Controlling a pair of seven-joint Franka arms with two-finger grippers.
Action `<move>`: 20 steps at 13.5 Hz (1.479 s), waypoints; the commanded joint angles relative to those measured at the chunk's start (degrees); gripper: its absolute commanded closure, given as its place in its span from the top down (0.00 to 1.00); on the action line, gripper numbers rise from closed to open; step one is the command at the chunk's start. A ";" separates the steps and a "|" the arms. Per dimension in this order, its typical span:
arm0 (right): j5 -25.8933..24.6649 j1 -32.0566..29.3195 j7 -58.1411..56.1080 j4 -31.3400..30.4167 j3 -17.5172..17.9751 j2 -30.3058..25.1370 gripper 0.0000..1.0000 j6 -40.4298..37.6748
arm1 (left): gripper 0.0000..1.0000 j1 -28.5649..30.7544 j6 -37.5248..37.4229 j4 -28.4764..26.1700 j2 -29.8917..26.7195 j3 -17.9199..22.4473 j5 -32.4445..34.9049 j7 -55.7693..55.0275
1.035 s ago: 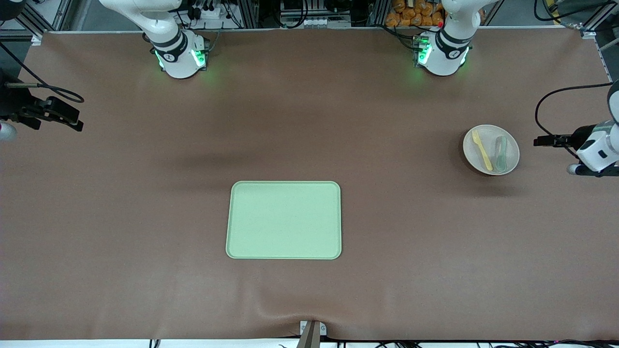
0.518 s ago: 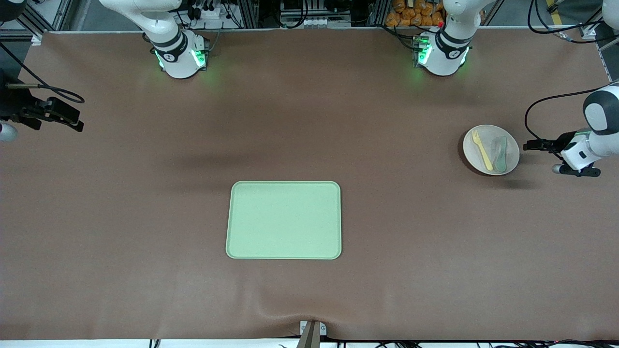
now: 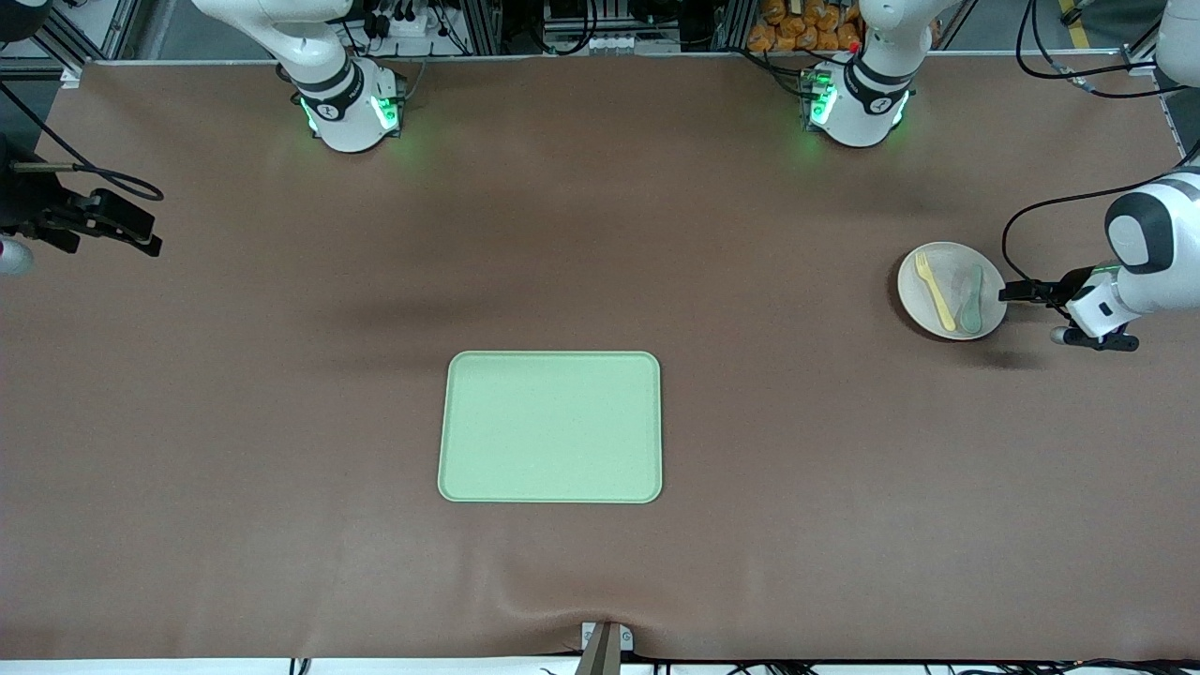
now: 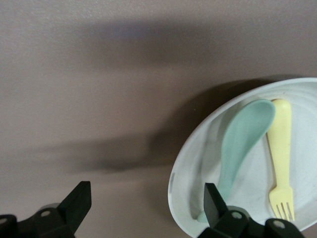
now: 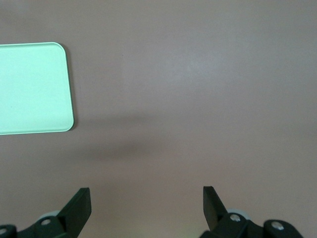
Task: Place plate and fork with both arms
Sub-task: 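Close the left gripper on the plate rim and lift it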
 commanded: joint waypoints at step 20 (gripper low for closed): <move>0.05 0.33 -0.63 -0.41 0.21 -0.43 1.00 0.55 | 0.06 0.41 1.81 -0.36 2.66 -2.16 -4.26 0.80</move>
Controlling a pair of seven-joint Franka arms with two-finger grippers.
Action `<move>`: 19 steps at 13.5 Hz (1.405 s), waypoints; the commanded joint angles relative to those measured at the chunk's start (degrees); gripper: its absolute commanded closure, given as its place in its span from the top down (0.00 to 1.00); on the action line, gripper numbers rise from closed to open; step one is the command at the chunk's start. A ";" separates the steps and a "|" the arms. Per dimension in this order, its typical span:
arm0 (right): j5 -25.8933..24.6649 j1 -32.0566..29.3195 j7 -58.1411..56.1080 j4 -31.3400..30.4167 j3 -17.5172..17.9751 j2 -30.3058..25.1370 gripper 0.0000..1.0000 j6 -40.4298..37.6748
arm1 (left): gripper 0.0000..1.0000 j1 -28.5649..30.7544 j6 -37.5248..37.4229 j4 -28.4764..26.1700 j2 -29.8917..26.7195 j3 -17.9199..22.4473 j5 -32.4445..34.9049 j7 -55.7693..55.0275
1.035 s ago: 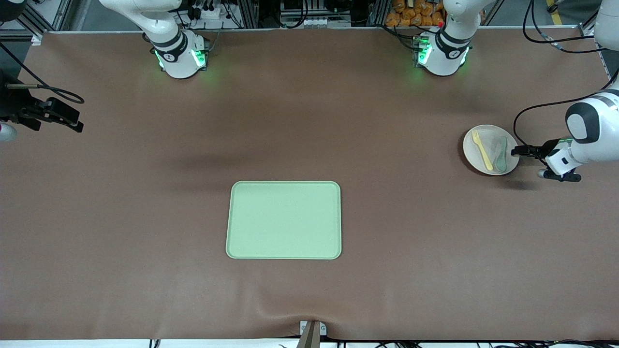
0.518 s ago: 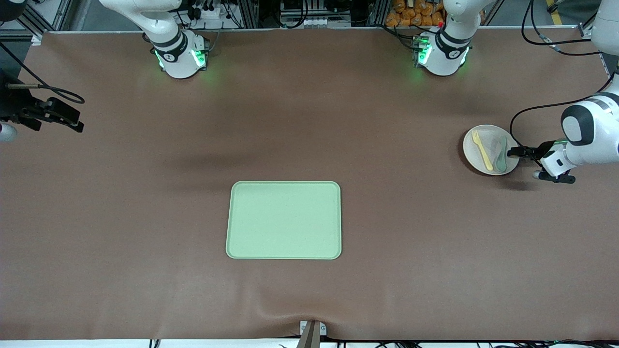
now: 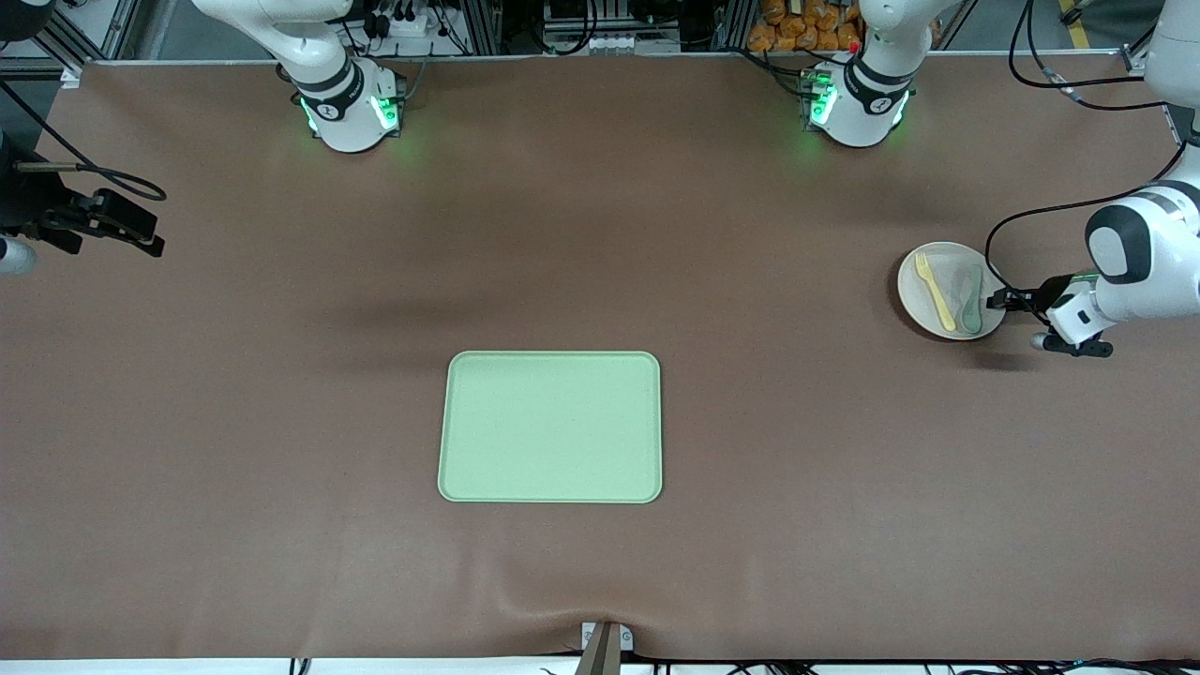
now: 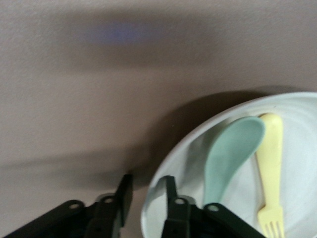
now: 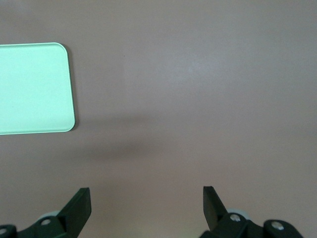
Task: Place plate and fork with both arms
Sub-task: 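Close the left gripper on the plate rim and lift it, then carry the plate with the left gripper onto the green tray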
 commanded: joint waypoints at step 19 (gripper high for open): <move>0.10 -0.04 -0.63 -0.41 -0.01 -0.43 1.00 0.36 | 0.00 0.44 -2.66 7.13 -3.34 -9.03 -17.79 -0.51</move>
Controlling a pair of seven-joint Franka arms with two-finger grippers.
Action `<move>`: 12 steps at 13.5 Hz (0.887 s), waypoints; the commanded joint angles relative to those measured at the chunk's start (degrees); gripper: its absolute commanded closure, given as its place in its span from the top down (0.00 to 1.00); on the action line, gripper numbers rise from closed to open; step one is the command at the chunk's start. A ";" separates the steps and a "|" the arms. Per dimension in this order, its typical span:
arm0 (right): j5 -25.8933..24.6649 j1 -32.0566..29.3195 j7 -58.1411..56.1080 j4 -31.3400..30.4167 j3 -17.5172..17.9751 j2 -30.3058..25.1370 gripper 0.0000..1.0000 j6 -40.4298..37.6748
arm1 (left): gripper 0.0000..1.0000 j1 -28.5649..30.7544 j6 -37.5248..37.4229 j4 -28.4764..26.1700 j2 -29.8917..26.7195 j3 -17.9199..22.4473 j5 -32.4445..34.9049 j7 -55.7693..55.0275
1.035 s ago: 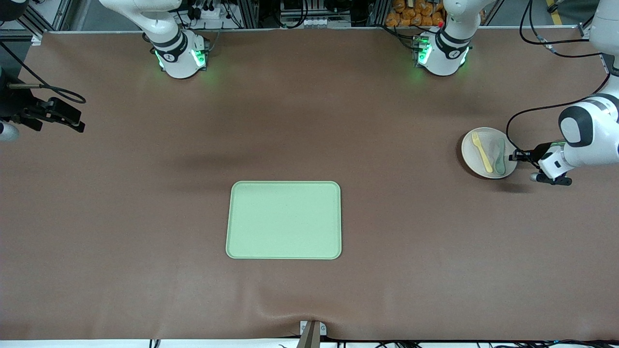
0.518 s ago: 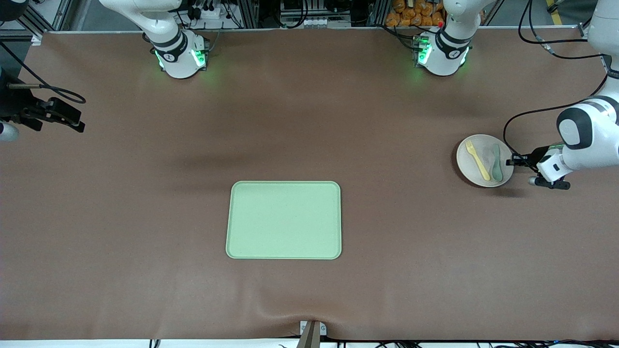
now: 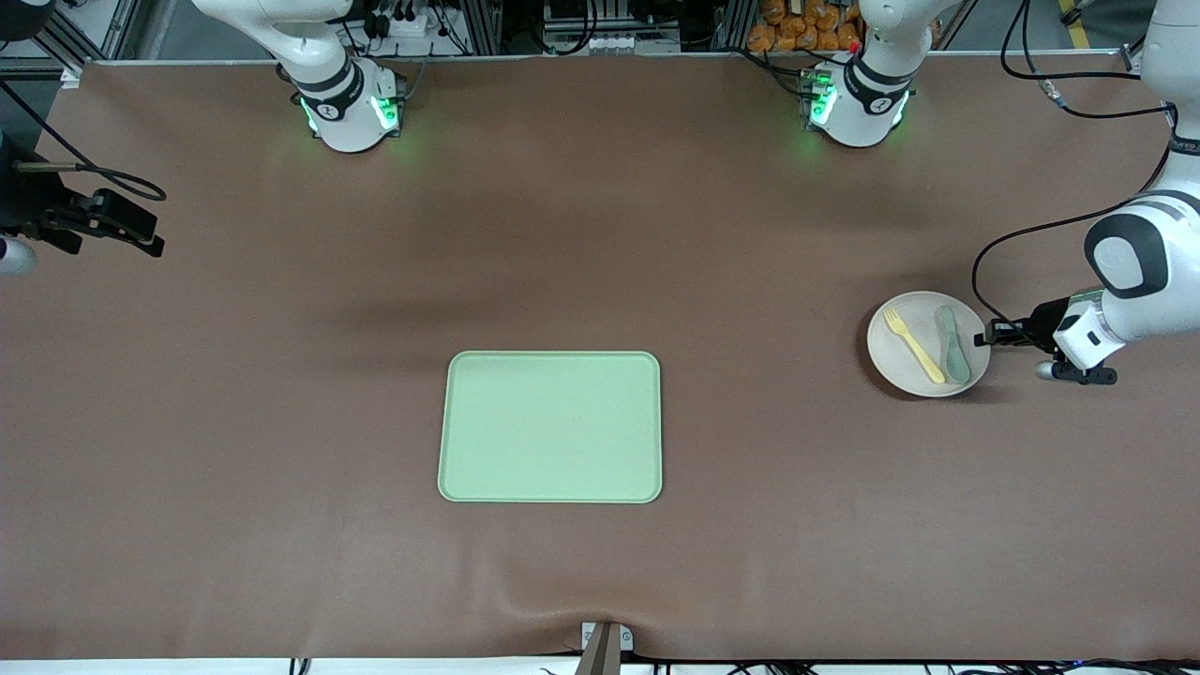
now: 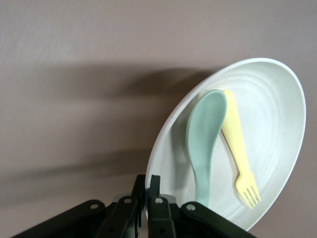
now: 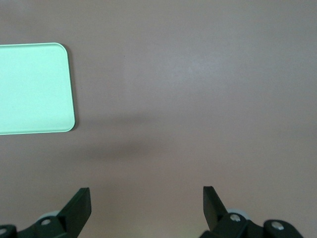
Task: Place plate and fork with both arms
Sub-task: 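Carry the plate with the left gripper onto the green tray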
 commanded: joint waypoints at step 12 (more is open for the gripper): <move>0.10 -0.04 -0.62 -0.41 -0.08 -0.08 1.00 0.43 | 0.00 -21.95 -7.39 24.68 8.81 -12.50 1.43 -52.10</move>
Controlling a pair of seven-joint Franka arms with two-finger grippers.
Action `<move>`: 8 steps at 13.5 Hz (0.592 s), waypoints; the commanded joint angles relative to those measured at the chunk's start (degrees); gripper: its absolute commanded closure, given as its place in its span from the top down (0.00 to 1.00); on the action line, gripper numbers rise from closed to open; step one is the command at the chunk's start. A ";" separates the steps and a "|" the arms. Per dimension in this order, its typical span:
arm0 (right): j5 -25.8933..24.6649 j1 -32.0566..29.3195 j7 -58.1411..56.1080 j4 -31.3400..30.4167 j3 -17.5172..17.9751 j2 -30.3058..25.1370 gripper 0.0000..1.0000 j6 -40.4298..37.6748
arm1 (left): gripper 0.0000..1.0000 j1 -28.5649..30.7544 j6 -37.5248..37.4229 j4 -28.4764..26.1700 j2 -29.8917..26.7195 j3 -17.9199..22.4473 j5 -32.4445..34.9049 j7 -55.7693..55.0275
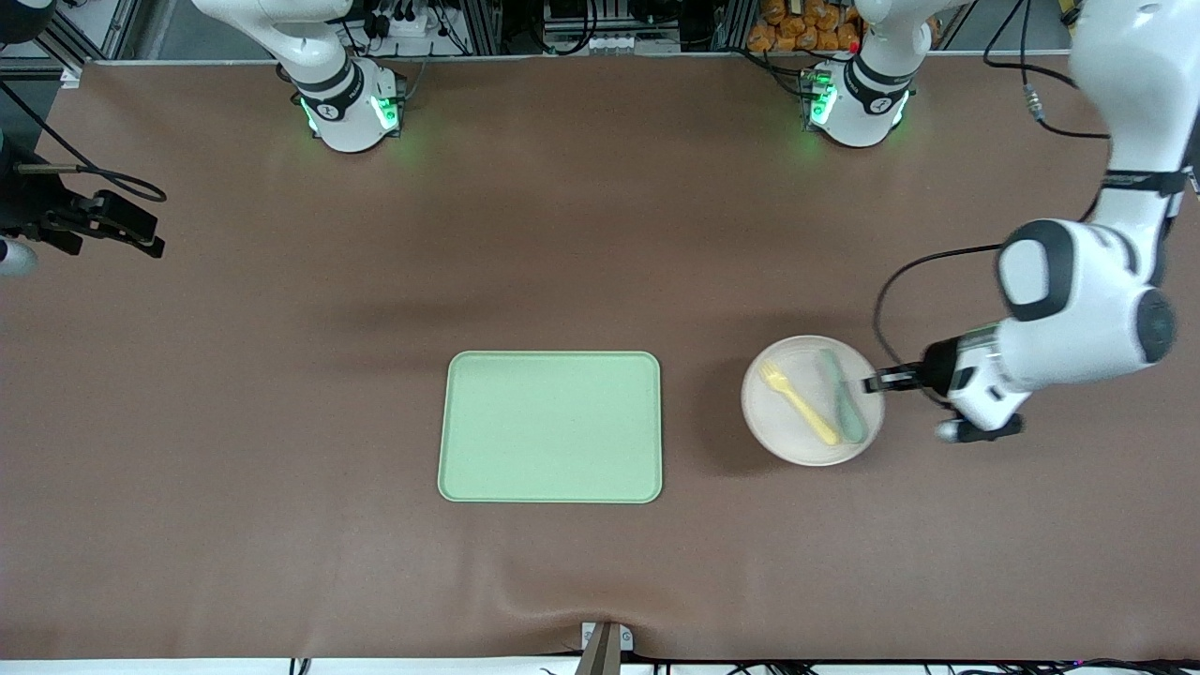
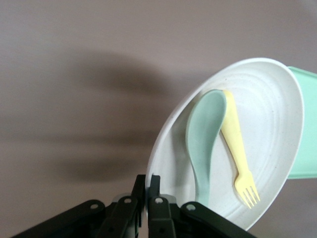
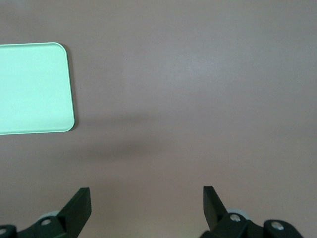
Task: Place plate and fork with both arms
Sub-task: 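Carry the plate with the left gripper onto the green tray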
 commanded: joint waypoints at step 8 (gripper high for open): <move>0.10 -0.20 -0.62 -0.35 -0.02 -0.24 1.00 0.39 | 0.00 -28.72 12.19 23.21 22.85 7.43 4.55 -27.58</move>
